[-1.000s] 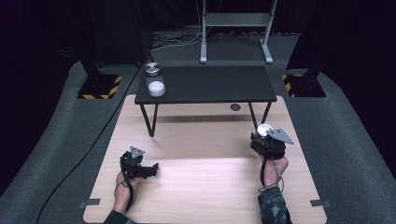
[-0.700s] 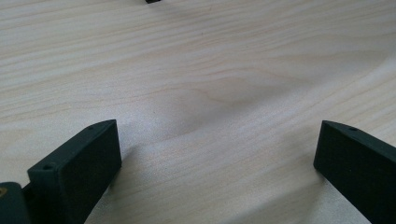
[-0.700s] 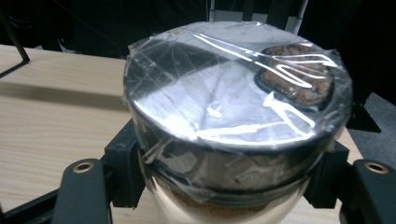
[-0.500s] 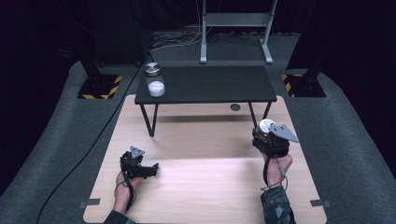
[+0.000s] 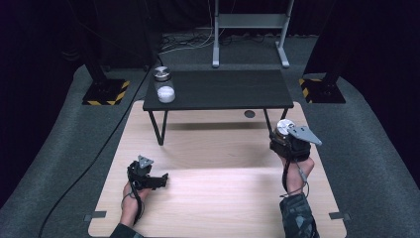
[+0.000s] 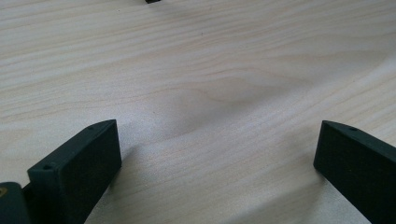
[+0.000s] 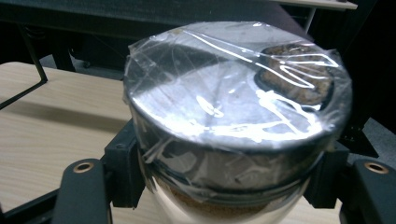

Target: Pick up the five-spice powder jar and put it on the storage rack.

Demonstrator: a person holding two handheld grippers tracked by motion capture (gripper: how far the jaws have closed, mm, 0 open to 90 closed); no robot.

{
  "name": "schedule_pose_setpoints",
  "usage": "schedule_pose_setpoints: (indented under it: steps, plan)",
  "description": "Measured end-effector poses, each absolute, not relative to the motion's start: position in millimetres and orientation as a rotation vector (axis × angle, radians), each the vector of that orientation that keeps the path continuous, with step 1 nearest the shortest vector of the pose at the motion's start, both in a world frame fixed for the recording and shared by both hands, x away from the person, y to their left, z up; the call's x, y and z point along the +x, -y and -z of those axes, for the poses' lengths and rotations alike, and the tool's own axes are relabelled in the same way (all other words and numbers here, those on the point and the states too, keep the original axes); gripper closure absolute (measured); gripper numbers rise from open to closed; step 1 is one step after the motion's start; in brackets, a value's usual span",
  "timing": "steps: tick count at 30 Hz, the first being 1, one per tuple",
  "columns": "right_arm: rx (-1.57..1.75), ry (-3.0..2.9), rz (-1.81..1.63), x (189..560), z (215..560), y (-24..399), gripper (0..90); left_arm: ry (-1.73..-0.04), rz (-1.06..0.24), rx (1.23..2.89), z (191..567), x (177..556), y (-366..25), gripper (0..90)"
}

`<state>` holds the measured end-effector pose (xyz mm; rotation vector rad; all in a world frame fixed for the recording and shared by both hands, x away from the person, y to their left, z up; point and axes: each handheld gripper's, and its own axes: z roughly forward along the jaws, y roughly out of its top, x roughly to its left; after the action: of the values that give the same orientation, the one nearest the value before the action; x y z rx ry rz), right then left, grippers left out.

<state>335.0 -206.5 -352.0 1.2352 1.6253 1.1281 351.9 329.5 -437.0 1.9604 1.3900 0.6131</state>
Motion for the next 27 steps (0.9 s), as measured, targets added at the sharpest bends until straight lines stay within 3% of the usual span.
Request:
schedule_pose_setpoints:
  steps: [27]
  plan:
    - [1.163, -1.649, -1.114, 357, 306, 199, 29.7, -1.389, -0.612, 1.96, 437, 352, -330, 0.3]
